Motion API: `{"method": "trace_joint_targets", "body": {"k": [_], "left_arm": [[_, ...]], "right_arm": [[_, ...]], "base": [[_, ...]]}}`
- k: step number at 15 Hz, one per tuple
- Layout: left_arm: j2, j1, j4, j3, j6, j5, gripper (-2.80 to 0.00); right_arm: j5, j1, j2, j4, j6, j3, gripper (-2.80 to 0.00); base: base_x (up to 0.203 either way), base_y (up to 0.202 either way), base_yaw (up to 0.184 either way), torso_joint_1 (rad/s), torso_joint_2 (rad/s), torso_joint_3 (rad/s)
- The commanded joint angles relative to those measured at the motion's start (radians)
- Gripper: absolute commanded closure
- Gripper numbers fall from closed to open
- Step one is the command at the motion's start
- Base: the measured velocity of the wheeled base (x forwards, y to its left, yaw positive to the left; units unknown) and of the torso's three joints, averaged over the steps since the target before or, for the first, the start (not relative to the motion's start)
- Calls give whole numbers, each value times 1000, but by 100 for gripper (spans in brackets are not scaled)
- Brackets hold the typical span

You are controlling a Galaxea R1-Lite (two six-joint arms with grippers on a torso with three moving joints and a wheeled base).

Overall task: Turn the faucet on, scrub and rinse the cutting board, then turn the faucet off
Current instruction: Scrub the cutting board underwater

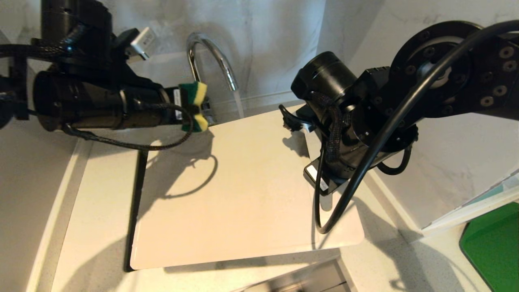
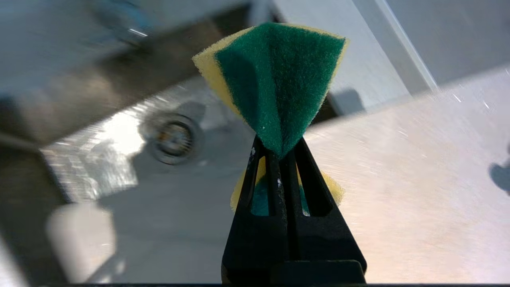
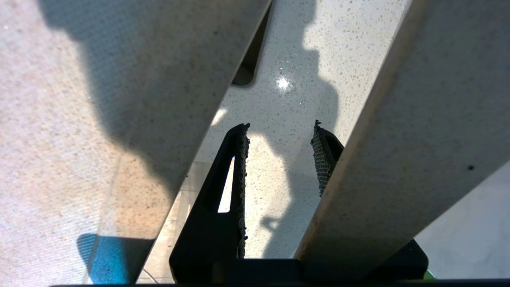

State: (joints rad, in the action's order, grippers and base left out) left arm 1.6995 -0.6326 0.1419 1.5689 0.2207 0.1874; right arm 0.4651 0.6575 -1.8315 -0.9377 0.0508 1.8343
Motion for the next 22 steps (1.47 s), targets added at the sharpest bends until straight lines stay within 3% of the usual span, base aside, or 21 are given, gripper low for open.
{"method": "trace_joint_targets", "body": {"k": [1,3,6,9,12,14,17,19,22], "left_arm": [[111,-43,1,30,37,6,0],[135,-24,1,17,83,0,0],[132,45,1,-33,93,-4,0],[89,165,1,-78,92,-119,0],[21,285,-7,-192,86,-181,0],[-15,388,-59,-303,67,-266,0],[-45,496,-184,-464,34,-316,0],[-76,515,-227,-487,30,-326,0],[-111,478,-221,-436,32,-323,0]], "right_arm": [[3,1,-3,-6,-2,-3,0],[1,1,-3,-6,-2,-1,0],[0,1,-6,-6,-3,-4,0],[0,1,-14,-4,-5,-4,0],[1,1,-15,-4,-3,-1,0],[3,1,-14,-4,-3,0,0],[3,1,-15,-4,-2,0,0],[3,1,-15,-4,-2,0,0],[3,1,-12,-4,-5,-3,0]], "base": [[0,0,0,0,0,0],[0,0,0,0,0,0],[0,0,0,0,0,0],[0,0,0,0,0,0],[0,0,0,0,0,0],[0,0,0,0,0,0],[0,0,0,0,0,0],[0,0,0,0,0,0],[0,0,0,0,0,0]]}}
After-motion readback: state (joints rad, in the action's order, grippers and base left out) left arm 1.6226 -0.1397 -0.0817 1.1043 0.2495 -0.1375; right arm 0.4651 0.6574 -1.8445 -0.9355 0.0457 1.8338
